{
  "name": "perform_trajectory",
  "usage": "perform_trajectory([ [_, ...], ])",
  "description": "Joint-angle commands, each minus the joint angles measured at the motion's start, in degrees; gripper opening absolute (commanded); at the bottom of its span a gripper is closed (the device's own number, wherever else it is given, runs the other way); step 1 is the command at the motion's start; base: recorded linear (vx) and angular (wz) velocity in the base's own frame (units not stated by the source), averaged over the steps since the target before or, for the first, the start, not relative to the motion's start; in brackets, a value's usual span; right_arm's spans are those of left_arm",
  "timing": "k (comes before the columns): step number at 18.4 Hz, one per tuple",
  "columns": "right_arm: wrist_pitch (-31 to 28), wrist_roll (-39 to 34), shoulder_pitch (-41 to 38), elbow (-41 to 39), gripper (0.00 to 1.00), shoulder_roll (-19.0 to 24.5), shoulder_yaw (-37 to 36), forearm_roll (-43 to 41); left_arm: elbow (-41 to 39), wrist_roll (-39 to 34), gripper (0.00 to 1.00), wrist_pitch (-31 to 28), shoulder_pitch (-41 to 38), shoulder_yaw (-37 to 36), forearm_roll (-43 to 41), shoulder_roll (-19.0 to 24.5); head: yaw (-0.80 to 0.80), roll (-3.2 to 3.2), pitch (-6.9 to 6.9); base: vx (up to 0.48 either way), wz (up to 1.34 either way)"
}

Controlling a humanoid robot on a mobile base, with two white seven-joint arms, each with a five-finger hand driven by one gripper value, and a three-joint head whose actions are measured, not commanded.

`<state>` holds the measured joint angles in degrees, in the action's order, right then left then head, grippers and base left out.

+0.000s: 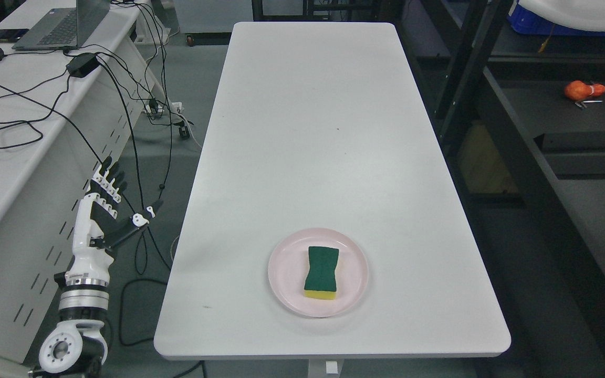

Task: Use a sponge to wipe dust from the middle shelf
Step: 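Raise the left hand from beside the table toward the plate, then reach the left hand over the green sponge on the pink plate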

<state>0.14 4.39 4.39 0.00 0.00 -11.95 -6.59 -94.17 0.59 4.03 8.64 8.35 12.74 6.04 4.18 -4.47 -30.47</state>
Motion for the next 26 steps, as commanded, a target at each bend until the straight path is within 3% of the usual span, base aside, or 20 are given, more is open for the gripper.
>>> perform_trajectory([
  [1, -4.18, -0.26, 0.0, -1.0, 1.0, -1.0, 0.0, 0.0, 0.12, 4.13, 0.99, 3.6, 1.63, -0.44, -0.52, 2.91, 0.0, 0.0, 0.0, 0.0, 0.0],
  [5, -4.18, -0.26, 0.0, -1.0, 1.0, -1.0, 0.0, 0.0, 2.75, 11.53, 0.99, 15.1, 3.83, -0.79, -13.93, 9.24, 0.0, 0.0, 0.0, 0.0, 0.0],
  [10, -4.18, -0.26, 0.0, -1.0, 1.0, -1.0, 0.0, 0.0, 9.07, 13.83, 0.96, 32.23, 12.69, -1.32, -45.56, 14.43, 0.0, 0.0, 0.0, 0.0, 0.0],
  [13, -4.18, -0.17, 0.0, -1.0, 1.0, -1.0, 0.0, 0.0, 10.49, 14.17, 0.95, 40.97, 18.85, -6.66, -62.0, 15.22, 0.0, 0.0, 0.0, 0.0, 0.0],
  [19, -4.18, -0.26, 0.0, -1.0, 1.0, -1.0, 0.0, 0.0, 12.69, 19.98, 0.95, 40.97, 28.95, -25.37, -73.64, 14.79, 0.0, 0.0, 0.0, 0.0, 0.0],
  [23, -4.18, -0.26, 0.0, -1.0, 1.0, -1.0, 0.0, 0.0, 11.73, 20.59, 0.95, 40.97, 33.36, -37.24, -74.8, 11.72, 0.0, 0.0, 0.0, 0.0, 0.0],
  [26, -4.18, -0.26, 0.0, -1.0, 1.0, -1.0, 0.0, 0.0, 8.92, 24.53, 0.95, 40.97, 32.67, -41.13, -74.71, 8.29, 0.0, 0.0, 0.0, 0.0, 0.0],
])
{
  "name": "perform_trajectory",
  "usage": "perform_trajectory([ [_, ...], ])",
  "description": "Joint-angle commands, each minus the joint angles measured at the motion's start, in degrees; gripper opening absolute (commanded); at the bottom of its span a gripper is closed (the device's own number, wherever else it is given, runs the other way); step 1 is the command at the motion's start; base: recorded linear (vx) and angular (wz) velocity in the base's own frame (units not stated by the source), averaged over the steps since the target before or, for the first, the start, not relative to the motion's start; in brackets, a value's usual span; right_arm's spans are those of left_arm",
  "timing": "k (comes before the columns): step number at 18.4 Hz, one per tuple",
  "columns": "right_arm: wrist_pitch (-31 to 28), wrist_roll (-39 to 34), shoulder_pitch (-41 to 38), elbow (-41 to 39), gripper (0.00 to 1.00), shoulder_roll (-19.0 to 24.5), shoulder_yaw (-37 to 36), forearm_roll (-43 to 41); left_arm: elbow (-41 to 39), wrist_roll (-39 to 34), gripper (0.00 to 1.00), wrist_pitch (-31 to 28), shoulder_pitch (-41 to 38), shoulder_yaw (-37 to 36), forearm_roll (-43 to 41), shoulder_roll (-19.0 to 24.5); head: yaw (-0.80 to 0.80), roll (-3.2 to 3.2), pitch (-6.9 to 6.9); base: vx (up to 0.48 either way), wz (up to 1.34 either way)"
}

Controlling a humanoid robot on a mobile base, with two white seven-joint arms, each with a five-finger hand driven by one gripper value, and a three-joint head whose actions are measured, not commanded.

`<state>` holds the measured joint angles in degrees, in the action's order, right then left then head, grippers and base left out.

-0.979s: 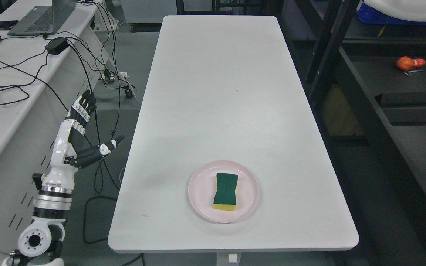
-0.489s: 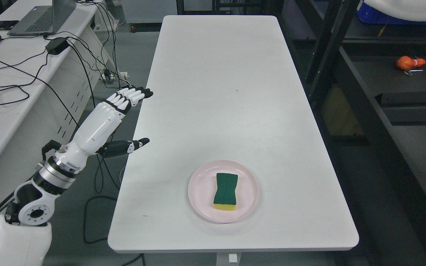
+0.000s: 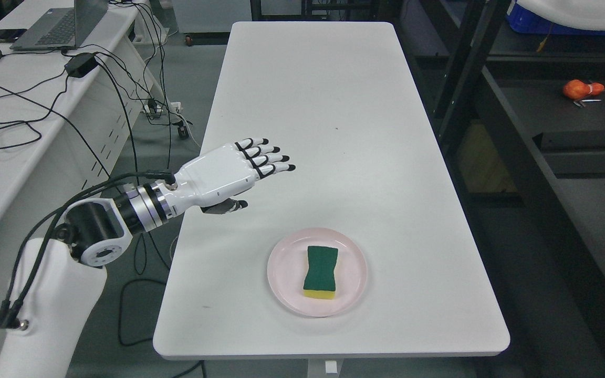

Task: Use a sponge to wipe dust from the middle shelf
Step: 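Reach the left hand over the green sponge on the pink plate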

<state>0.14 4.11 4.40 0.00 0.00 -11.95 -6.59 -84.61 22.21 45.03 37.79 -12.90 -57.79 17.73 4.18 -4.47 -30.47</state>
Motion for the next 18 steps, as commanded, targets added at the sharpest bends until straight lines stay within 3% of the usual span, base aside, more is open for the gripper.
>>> perform_trajectory([
  [1, -4.18, 0.03, 0.0, -1.0, 1.0, -1.0, 0.0, 0.0, -1.42, 4.14, 0.95, -0.03, 3.08, -20.06, -4.26, -4.36, 0.0, 0.0, 0.0, 0.0, 0.0],
  [7, -4.27, 0.03, 0.0, -1.0, 1.0, -1.0, 0.0, 0.0, -4.06, 7.58, 0.95, -0.03, 3.43, -17.95, -4.18, -4.11, 0.0, 0.0, 0.0, 0.0, 0.0],
  [11, -4.27, 0.03, 0.0, -1.0, 1.0, -1.0, 0.0, 0.0, -10.56, 10.57, 0.95, -0.03, 3.08, -18.74, -4.17, -3.49, 0.0, 0.0, 0.0, 0.0, 0.0],
  [18, -4.18, 0.03, 0.0, -1.0, 1.0, -1.0, 0.0, 0.0, -10.22, 10.92, 0.93, -0.03, -1.75, -19.71, -7.69, -0.41, 0.0, 0.0, 0.0, 0.0, 0.0],
])
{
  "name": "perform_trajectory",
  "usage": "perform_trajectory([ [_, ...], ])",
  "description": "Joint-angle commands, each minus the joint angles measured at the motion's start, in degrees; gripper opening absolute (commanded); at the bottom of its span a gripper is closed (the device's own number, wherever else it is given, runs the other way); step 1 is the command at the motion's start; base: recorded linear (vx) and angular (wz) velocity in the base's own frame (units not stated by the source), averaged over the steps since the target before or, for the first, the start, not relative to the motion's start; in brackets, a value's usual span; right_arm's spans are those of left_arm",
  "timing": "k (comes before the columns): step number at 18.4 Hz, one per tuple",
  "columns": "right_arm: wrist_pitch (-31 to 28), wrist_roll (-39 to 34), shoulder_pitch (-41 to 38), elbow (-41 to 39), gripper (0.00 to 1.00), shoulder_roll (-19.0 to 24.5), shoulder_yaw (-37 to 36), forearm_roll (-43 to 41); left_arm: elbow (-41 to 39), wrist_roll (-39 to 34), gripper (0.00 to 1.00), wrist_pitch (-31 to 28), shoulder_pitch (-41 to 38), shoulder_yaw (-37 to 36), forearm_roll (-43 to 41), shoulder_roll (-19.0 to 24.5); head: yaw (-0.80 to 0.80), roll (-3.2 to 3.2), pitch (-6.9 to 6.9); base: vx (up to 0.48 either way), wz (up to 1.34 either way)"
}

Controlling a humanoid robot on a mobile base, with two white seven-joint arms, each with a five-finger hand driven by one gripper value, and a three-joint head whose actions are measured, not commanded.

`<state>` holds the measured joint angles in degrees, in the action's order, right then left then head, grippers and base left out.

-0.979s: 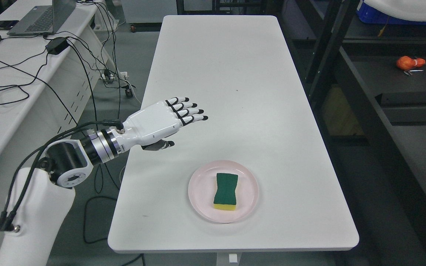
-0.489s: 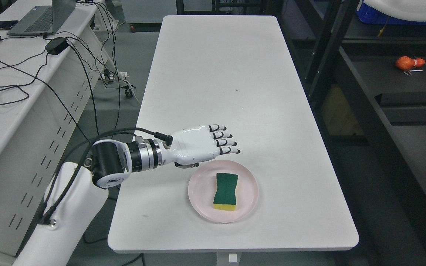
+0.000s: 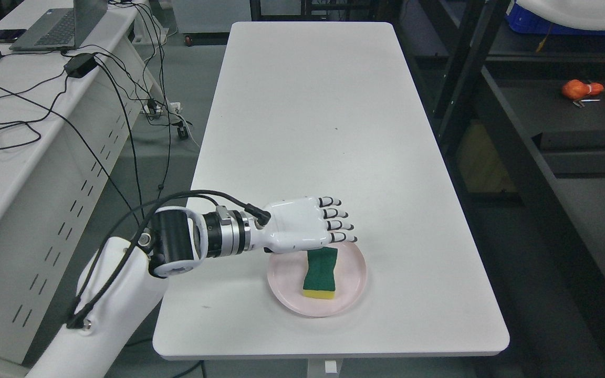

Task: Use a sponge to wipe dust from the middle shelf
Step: 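Reach the left hand over the green sponge on the pink plate, then close the left hand around the green sponge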

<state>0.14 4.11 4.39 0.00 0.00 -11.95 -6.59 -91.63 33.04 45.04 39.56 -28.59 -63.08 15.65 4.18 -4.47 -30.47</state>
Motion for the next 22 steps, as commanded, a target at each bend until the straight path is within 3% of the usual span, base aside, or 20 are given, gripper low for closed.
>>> perform_trajectory([
  [1, -4.18, 0.03, 0.0, -1.0, 1.0, -1.0, 0.0, 0.0, -2.42, 0.01, 0.93, -0.04, -3.96, -3.76, -3.1, 1.66, 0.0, 0.0, 0.0, 0.0, 0.0],
  [14, -4.18, 0.03, 0.0, -1.0, 1.0, -1.0, 0.0, 0.0, 6.54, -0.08, 0.92, -0.04, -0.89, -2.44, -5.29, -1.41, 0.0, 0.0, 0.0, 0.0, 0.0],
  [22, -4.18, 0.03, 0.0, -1.0, 1.0, -1.0, 0.0, 0.0, 10.15, -0.08, 0.9, -0.04, -0.89, -4.19, -5.65, -7.21, 0.0, 0.0, 0.0, 0.0, 0.0],
])
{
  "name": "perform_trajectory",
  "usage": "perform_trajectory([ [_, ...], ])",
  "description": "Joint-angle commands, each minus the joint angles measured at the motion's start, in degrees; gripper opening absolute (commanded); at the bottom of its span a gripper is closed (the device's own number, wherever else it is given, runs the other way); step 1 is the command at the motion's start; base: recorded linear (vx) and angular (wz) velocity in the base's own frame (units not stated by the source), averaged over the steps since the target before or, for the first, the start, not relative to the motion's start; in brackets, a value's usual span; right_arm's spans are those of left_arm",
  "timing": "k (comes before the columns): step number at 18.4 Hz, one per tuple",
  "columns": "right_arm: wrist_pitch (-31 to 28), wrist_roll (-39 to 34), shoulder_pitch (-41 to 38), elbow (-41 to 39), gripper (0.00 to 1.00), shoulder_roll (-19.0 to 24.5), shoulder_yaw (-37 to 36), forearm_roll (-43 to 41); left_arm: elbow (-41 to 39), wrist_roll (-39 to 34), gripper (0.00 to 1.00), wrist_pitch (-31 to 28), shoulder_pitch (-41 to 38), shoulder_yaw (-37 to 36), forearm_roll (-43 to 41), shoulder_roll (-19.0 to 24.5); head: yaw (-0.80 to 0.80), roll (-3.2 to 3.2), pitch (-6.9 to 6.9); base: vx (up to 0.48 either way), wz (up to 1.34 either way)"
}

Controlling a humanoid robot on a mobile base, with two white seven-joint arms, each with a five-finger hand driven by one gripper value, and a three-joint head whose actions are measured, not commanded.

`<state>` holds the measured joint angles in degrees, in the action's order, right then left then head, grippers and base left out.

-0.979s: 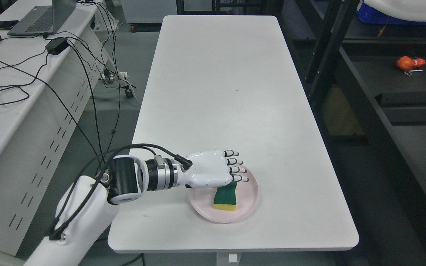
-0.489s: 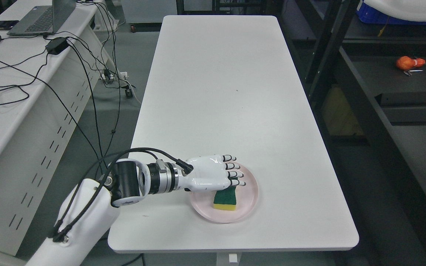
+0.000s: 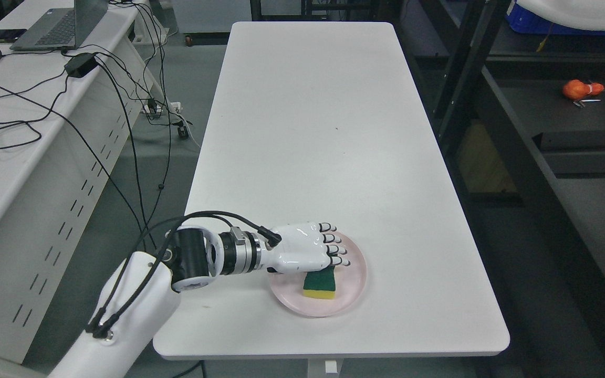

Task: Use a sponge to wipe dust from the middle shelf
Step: 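Close the left hand around the green sponge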

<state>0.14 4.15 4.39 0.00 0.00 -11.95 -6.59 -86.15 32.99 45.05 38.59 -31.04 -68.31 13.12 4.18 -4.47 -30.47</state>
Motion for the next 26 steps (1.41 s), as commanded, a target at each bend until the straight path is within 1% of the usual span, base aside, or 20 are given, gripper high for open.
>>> perform_trajectory([
  [1, -4.18, -0.02, 0.0, -1.0, 1.0, -1.0, 0.0, 0.0, 4.93, -0.03, 0.89, -0.05, 0.0, -2.01, -0.42, -4.77, 0.0, 0.0, 0.0, 0.0, 0.0],
  [4, -4.18, -0.02, 0.0, -1.0, 1.0, -1.0, 0.0, 0.0, 5.55, -0.03, 0.87, -0.05, -0.01, -2.62, -0.34, -5.03, 0.0, 0.0, 0.0, 0.0, 0.0],
  [7, -4.18, 0.07, 0.0, -1.0, 1.0, -1.0, 0.0, 0.0, 5.55, 0.05, 0.75, -0.05, -0.09, -2.45, -0.34, -4.68, 0.0, 0.0, 0.0, 0.0, 0.0],
  [10, -4.18, -0.02, 0.0, -1.0, 1.0, -1.0, 0.0, 0.0, 5.55, 0.05, 0.58, -0.05, -0.09, -1.57, 0.1, -4.77, 0.0, 0.0, 0.0, 0.0, 0.0],
  [14, -4.18, -0.02, 0.0, -1.0, 1.0, -1.0, 0.0, 0.0, 5.55, 0.14, 0.41, -0.05, -0.09, 1.06, 2.11, -4.94, 0.0, 0.0, 0.0, 0.0, 0.0],
  [15, -4.18, -0.02, 0.0, -1.0, 1.0, -1.0, 0.0, 0.0, 5.55, 0.23, 0.34, -0.05, -0.01, 1.59, 4.04, -4.94, 0.0, 0.0, 0.0, 0.0, 0.0],
  [17, -4.18, -0.02, 0.0, -1.0, 1.0, -1.0, 0.0, 0.0, 5.64, 1.54, 0.14, -0.05, -0.44, 2.99, 12.1, -4.51, 0.0, 0.0, 0.0, 0.0, 0.0],
  [19, -4.18, -0.02, 0.0, -1.0, 1.0, -1.0, 0.0, 0.0, 5.55, 3.65, 0.04, -0.05, -0.27, 3.96, 16.43, -3.98, 0.0, 0.0, 0.0, 0.0, 0.0],
  [21, -4.18, 0.07, 0.0, -1.0, 1.0, -1.0, 0.0, 0.0, 5.29, 3.66, 0.01, -0.05, -0.01, 8.25, 18.38, -3.89, 0.0, 0.0, 0.0, 0.0, 0.0],
  [24, -4.18, -0.02, 0.0, -1.0, 1.0, -1.0, 0.0, 0.0, 4.24, 3.66, 0.01, -0.05, 0.26, 15.2, 23.64, -3.89, 0.0, 0.0, 0.0, 0.0, 0.0],
  [26, -4.18, -0.02, 0.0, -1.0, 1.0, -1.0, 0.0, 0.0, 2.75, 3.66, 0.01, -0.05, 0.52, 18.72, 27.24, -3.1, 0.0, 0.0, 0.0, 0.0, 0.0],
])
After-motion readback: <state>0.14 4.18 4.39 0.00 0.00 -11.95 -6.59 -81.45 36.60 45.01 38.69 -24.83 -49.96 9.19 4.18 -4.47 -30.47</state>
